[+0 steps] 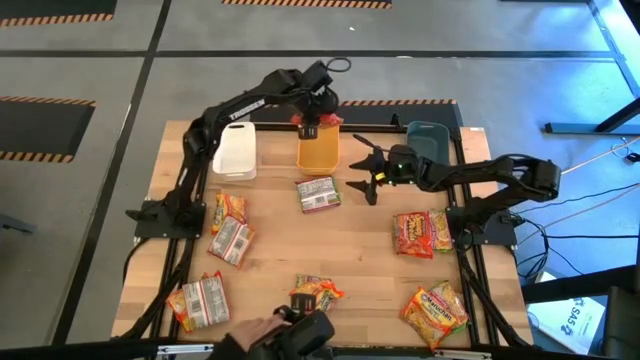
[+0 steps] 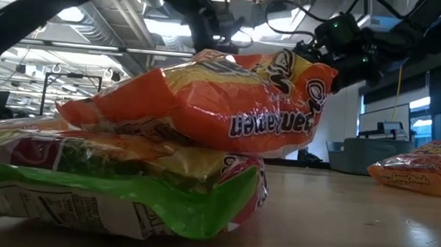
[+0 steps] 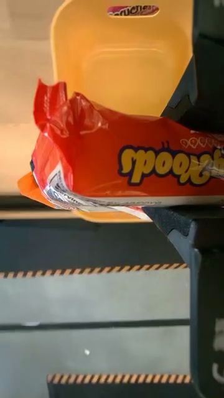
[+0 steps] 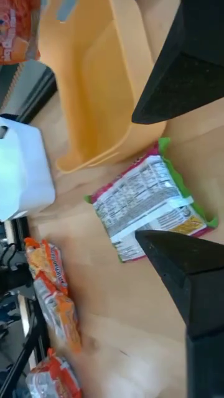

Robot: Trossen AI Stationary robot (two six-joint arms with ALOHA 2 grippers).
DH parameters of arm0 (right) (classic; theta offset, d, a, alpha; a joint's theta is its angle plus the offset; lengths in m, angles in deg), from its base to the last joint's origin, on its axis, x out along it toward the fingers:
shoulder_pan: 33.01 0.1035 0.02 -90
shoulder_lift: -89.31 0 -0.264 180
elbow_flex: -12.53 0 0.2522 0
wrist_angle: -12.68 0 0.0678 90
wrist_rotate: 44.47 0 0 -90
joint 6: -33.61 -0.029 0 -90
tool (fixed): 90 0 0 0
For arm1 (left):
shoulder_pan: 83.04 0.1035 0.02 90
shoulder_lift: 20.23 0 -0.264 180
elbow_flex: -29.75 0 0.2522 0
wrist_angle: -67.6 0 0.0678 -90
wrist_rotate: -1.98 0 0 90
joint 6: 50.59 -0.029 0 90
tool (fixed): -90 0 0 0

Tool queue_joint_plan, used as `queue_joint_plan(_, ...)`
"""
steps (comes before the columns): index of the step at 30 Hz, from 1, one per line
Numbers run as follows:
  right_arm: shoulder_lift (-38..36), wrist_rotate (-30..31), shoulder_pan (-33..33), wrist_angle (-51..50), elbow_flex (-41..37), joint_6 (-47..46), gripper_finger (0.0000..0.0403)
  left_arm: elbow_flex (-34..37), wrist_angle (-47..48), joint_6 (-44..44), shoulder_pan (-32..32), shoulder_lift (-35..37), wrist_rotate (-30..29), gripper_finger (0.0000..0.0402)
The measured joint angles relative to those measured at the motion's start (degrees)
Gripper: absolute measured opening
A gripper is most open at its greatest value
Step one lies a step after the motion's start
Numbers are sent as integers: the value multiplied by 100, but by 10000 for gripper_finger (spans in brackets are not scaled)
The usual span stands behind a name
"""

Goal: Sort Maruchan noodles
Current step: Put the orange noodle pack into the yellow bin

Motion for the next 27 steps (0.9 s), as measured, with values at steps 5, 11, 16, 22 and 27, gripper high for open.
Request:
queue_joint_plan(5,178,149,2,30,-10,-346,276,-2,29,-124,1,-173,-37,113)
queue_joint_plan(11,309,150,4,23,-10,-506,276,-9,28,-217,75,-356,69,112)
queue_joint_plan(16,309,158,2,143,-10,-487,276,-9,139,-223,140,-553,75,112)
queue_joint_plan(22,309,167,3,144,-10,-475,276,-2,379,-135,177,-720,549,112)
queue_joint_plan(27,309,167,3,144,-10,-469,276,-2,349,-122,192,-852,486,112)
